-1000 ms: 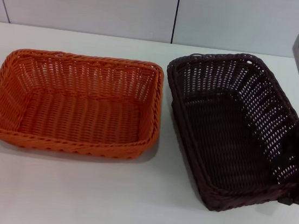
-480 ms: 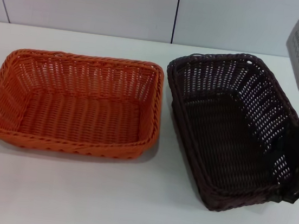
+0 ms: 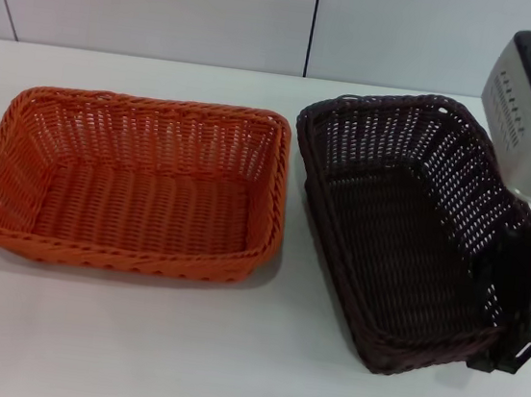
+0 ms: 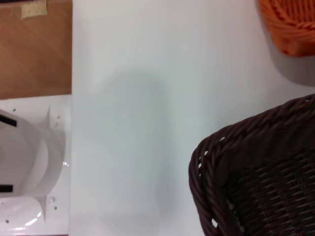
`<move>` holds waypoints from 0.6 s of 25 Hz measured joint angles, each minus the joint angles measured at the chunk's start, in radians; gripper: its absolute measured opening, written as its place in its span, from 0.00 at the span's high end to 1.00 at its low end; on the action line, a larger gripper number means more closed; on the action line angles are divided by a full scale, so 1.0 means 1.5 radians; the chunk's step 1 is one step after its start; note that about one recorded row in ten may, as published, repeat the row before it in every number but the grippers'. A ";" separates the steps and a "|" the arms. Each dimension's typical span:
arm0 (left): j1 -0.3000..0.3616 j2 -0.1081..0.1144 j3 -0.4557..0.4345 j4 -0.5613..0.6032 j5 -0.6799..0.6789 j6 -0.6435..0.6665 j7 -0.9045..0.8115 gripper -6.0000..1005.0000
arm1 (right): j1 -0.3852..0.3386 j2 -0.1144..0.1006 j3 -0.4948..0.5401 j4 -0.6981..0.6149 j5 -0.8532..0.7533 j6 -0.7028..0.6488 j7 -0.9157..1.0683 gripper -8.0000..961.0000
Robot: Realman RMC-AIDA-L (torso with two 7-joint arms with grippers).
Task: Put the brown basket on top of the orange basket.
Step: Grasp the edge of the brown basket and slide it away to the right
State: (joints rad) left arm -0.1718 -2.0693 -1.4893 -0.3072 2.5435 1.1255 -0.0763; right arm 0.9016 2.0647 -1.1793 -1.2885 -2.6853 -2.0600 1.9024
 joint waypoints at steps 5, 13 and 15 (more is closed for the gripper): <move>0.003 0.000 0.000 -0.002 0.000 0.001 0.000 0.22 | -0.002 0.001 -0.025 0.009 -0.007 0.007 0.000 0.21; 0.006 -0.001 0.003 -0.002 0.000 0.006 -0.015 0.22 | -0.012 0.004 -0.067 0.034 -0.011 0.056 -0.005 0.21; 0.006 -0.001 0.004 -0.002 0.000 0.008 -0.017 0.22 | -0.011 0.004 -0.073 0.044 -0.011 0.063 -0.006 0.21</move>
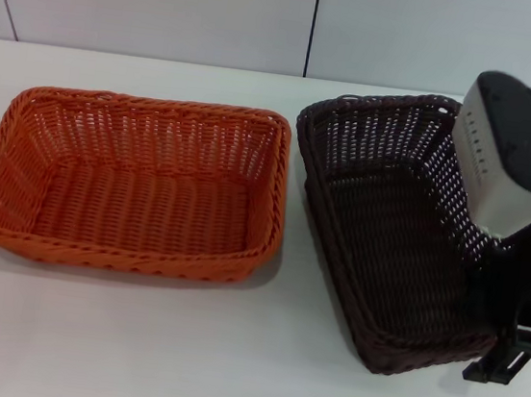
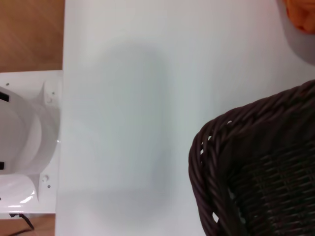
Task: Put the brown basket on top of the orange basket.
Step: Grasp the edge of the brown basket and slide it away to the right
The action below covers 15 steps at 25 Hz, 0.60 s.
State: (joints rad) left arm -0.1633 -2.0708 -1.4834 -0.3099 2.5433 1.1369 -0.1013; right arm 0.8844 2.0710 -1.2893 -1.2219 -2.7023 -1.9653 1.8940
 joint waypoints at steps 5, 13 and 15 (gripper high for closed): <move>-0.001 0.000 0.001 0.000 0.000 0.008 -0.001 0.22 | 0.001 0.001 -0.023 0.030 0.002 0.035 -0.001 0.21; -0.004 0.000 0.006 0.000 0.000 0.012 -0.001 0.22 | 0.002 0.003 -0.058 0.090 0.006 0.093 0.003 0.22; -0.004 0.000 0.006 0.000 0.000 0.012 -0.001 0.22 | 0.001 0.004 -0.063 0.093 0.006 0.098 0.004 0.22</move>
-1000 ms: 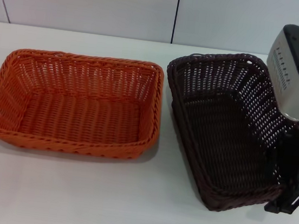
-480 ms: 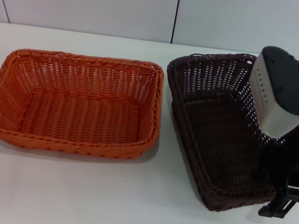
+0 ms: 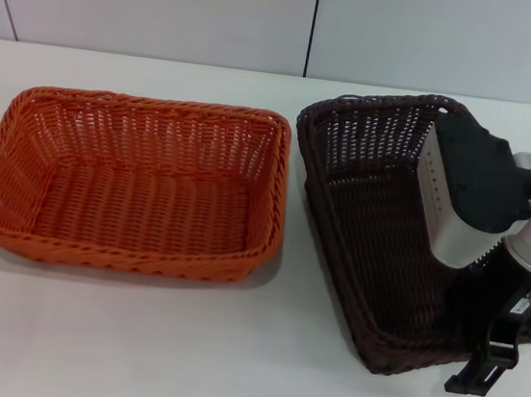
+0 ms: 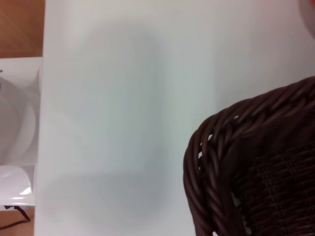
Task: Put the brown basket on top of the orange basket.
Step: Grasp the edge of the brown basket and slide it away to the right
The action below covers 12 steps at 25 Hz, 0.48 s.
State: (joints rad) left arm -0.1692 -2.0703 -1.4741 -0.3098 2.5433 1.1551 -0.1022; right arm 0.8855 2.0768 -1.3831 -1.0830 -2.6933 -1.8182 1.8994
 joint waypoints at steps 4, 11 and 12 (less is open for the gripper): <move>-0.002 0.001 -0.002 0.001 0.000 0.000 0.002 0.22 | -0.002 0.001 -0.004 0.007 0.010 0.011 0.002 0.22; -0.005 0.002 -0.005 0.004 0.000 0.000 0.005 0.22 | -0.019 0.002 -0.023 -0.012 0.018 0.023 -0.011 0.35; -0.005 0.002 -0.005 0.004 0.000 0.000 0.005 0.22 | -0.019 0.002 -0.023 -0.012 0.018 0.023 -0.011 0.39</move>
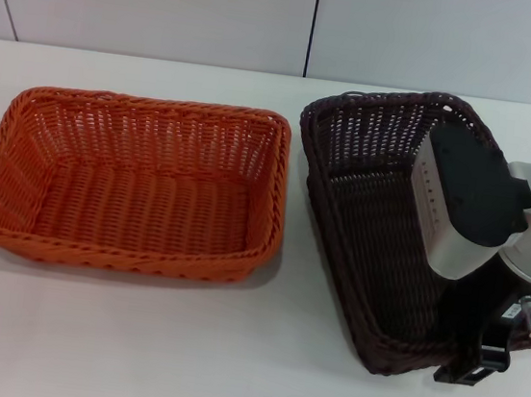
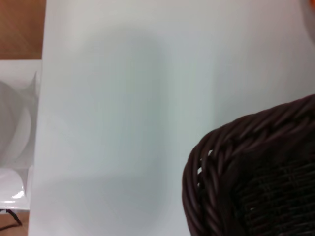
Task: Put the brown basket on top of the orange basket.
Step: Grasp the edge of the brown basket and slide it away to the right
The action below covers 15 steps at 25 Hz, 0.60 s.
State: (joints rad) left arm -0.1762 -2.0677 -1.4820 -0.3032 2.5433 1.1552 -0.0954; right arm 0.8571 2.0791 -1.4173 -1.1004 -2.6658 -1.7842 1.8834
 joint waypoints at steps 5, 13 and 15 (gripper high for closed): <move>-0.001 0.001 0.000 0.000 0.000 0.000 0.000 0.22 | -0.006 0.000 -0.007 -0.019 0.000 -0.003 0.001 0.54; -0.001 0.001 0.000 -0.002 0.000 0.000 0.000 0.22 | -0.040 -0.002 -0.010 -0.105 -0.006 -0.019 0.003 0.73; -0.001 0.002 0.000 -0.002 0.000 0.000 0.000 0.22 | -0.048 -0.003 -0.010 -0.129 -0.009 -0.029 0.003 0.78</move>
State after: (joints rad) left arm -0.1781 -2.0648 -1.4817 -0.3061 2.5435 1.1551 -0.0947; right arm 0.7845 2.0742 -1.4319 -1.2935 -2.6786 -1.8272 1.8881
